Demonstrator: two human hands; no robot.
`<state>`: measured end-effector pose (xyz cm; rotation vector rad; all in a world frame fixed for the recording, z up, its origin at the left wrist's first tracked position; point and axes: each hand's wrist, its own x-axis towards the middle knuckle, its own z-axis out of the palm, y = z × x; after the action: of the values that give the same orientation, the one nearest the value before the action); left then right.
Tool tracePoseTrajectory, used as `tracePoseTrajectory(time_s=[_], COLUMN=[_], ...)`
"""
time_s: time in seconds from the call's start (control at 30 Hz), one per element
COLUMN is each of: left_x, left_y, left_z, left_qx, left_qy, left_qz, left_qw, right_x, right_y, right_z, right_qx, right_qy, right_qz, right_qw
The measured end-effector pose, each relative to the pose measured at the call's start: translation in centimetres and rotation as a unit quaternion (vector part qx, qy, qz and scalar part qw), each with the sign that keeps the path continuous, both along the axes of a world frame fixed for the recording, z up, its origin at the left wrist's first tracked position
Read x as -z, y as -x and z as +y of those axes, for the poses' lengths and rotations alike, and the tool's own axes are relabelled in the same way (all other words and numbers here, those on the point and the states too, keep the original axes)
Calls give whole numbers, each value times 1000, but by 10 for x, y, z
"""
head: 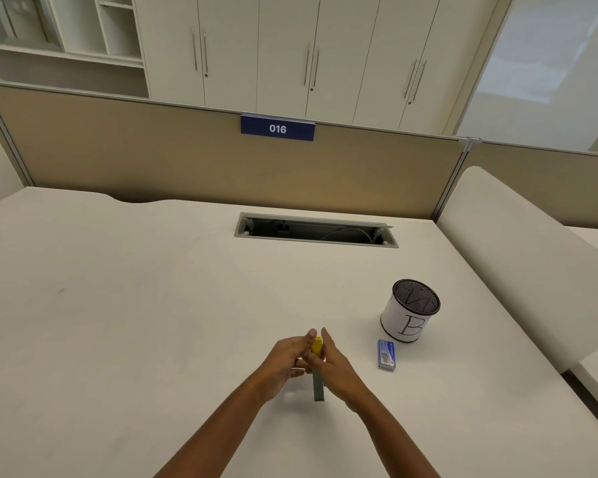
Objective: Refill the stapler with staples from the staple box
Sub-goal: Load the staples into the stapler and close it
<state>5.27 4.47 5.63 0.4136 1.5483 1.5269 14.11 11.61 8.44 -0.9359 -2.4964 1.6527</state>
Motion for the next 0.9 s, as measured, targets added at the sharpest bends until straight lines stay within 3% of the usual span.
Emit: tracePoseTrajectory(time_s=[0.17,0.9], left_x=[4,12], left_y=[-5,-10], left_z=[8,20], left_qx=[-24,-76], left_qy=[13,35], left_qz=[85,94], left_qw=[996,992], right_x=[4,9], right_y=[4,12], right_z=[-3,-8], right_qx=[77,103], right_qy=[-17,-122], right_qz=[38,39], right_qw=[996,986])
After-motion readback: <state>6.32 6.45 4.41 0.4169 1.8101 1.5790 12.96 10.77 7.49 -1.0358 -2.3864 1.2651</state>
